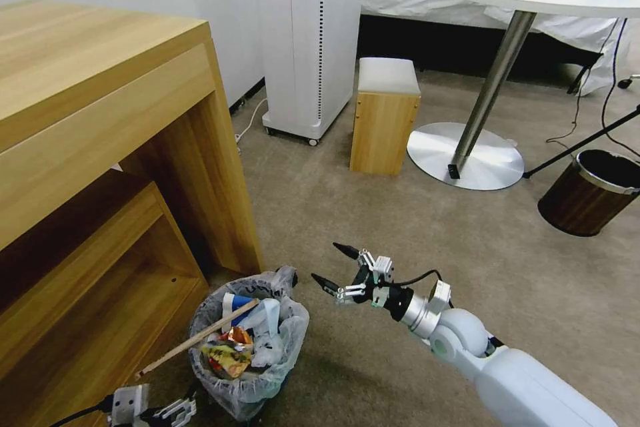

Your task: Pick up the trash bin and place the garbage on the floor into it.

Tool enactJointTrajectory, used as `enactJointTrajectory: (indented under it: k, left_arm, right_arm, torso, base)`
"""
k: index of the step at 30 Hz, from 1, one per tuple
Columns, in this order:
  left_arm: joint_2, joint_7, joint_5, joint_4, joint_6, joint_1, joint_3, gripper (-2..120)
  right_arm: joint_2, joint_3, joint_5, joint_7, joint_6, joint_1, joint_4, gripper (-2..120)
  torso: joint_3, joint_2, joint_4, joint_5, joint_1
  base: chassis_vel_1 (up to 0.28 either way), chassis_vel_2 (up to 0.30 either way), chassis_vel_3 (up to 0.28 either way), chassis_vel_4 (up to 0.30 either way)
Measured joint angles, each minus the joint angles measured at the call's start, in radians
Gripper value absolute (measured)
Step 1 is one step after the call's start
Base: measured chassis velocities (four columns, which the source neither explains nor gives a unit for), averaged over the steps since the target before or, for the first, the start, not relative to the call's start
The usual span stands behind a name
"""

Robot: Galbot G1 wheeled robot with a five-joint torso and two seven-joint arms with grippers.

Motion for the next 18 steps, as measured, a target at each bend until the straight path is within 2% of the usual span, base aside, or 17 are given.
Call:
enactJointTrajectory:
  k: [5,7,11,14,18]
  left_arm:
    - [-0.089,0.041,0.053,-0.009,-0.006,-0.001,0.006,100]
    - [-0.099,0.048,0.063,-0.008,-0.007,-0.005,0.007,100]
    - [-0.229,0.147,0.242,0.044,-0.043,-0.04,0.067,100]
    - [-0.265,0.176,0.284,0.063,-0.076,-0.056,0.071,100]
    - [-0.292,0.202,0.296,0.045,-0.101,-0.066,0.04,100]
  right_arm:
    - [-0.003,-0.007,0.004,-0.003,0.008,0.01,-0.012,100]
    - [-0.003,-0.006,0.004,-0.002,0.009,0.011,-0.012,100]
    - [-0.009,0.023,0.027,0.002,0.02,0.014,-0.021,100]
    - [-0.011,0.045,0.034,-0.003,0.023,0.009,-0.022,100]
    - [0.0,0.082,0.029,-0.003,0.023,-0.016,-0.018,100]
  torso:
    - [0.0,0.0,-0.0001,0.0001,0.0]
    - [0.0,0.0,-0.0001,0.0,0.0]
    - [0.0,0.0,0.0001,-0.0002,0.0]
    - [0.0,0.0,0.0,-0.0002,0.0]
    - [0.0,0.0,0.0,0.0002,0.0]
  base:
    - [0.0,0.0,0.0,0.0]
    - [0.0,0.0,0.0,0.0]
    - [0.0,0.0,0.0,0.0]
    - [0.0,0.0,0.0,0.0]
    - [0.0,0.0,0.0,0.0]
